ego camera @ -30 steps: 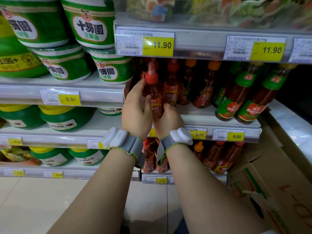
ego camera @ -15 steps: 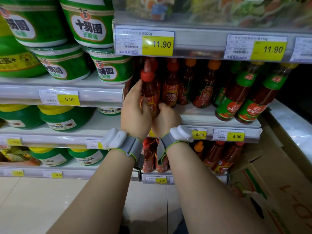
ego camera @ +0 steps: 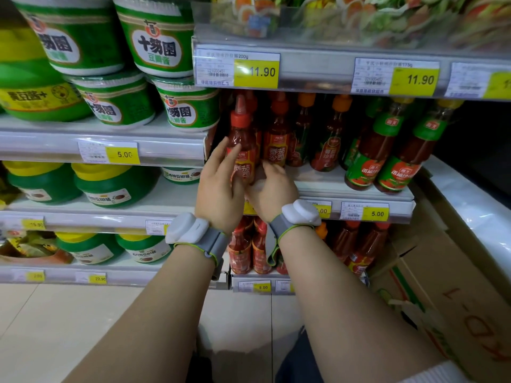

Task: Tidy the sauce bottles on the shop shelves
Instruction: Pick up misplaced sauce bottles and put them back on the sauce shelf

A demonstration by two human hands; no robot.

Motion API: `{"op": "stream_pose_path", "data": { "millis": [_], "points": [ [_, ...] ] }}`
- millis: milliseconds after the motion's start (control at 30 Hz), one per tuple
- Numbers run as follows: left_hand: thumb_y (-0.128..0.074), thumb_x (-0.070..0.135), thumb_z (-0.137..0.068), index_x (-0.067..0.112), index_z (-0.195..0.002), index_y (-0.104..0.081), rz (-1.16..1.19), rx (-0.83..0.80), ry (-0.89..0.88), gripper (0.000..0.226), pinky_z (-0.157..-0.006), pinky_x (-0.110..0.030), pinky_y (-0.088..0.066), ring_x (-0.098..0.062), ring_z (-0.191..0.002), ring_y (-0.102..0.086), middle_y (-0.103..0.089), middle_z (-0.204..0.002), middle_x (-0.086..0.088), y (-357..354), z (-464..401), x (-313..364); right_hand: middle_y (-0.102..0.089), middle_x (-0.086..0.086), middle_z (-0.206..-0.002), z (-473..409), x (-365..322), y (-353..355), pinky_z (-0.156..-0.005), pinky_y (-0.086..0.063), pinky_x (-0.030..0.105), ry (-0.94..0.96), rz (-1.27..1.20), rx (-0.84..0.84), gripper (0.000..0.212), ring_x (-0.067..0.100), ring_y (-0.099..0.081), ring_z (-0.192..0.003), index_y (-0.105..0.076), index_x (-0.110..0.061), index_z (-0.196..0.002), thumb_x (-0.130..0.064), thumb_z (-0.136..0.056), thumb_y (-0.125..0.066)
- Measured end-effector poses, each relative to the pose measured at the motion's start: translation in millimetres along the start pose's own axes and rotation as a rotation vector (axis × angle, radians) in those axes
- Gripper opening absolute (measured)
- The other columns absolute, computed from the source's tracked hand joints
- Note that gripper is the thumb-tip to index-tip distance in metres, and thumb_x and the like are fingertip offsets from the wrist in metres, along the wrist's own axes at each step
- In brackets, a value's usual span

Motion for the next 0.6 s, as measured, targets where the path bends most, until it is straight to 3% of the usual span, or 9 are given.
{"op": "stream_pose_path", "data": {
  "millis": [100, 167, 333, 600],
  "points": [
    [-0.051, 0.007, -0.09, 0.005, -0.122, -0.058, -0.005, 0.002, 0.01, 0.033, -0.105, -0.033, -0.035, -0.029, -0.127, -0.046, -0.048, -0.136, -0.018, 8, 9, -4, -0.044, 0.01, -0.143, 8, 7, 6, -0.104, -0.038, 0.039, 0.0, 0.042, -0.03, 0.075, 0.029, -0.042, -0.13, -0.039, -0.008, -0.14, -0.046, -0.081, -0.066],
    [-0.054, 0.011, -0.09, 0.007, -0.12, -0.06, -0.025, -0.022, 0.037, 0.031, -0.104, -0.035, -0.038, -0.028, -0.125, -0.047, -0.052, -0.133, -0.014, 12, 16, -4, -0.038, 0.008, -0.149, 16, 9, 16, -0.11, -0.033, 0.037, 0.007, 0.077, -0.027, 0.081, 0.025, -0.036, -0.136, -0.033, -0.009, -0.144, -0.048, -0.081, -0.065],
    [-0.058, 0.02, -0.088, 0.016, -0.125, -0.056, -0.19, -0.256, 0.102, 0.037, -0.102, -0.033, -0.034, -0.025, -0.129, -0.041, -0.048, -0.138, -0.006, 19, 31, -3, -0.036, 0.007, -0.15, 48, 7, 36, -0.111, -0.031, 0.037, 0.059, 0.182, -0.069, 0.081, 0.026, -0.032, -0.137, -0.028, -0.015, -0.147, -0.049, -0.082, -0.063],
    [-0.056, 0.028, -0.089, 0.021, -0.126, -0.054, -0.37, -0.438, -0.075, 0.038, -0.102, -0.037, -0.038, -0.024, -0.127, -0.042, -0.046, -0.14, 0.0, 57, 24, 45, -0.031, 0.003, -0.152, 72, -23, 93, -0.114, -0.027, 0.035, 0.169, 0.245, -0.075, 0.076, 0.023, -0.029, -0.139, -0.028, -0.02, -0.146, -0.049, -0.084, -0.061]
  ]
}}
Point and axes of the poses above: each hand's wrist, its own z-axis away from the middle knuckle, its own y-axis out of the back of the hand, x = y × z, the point moved 8 cm from there along -z, towards the middle knuckle
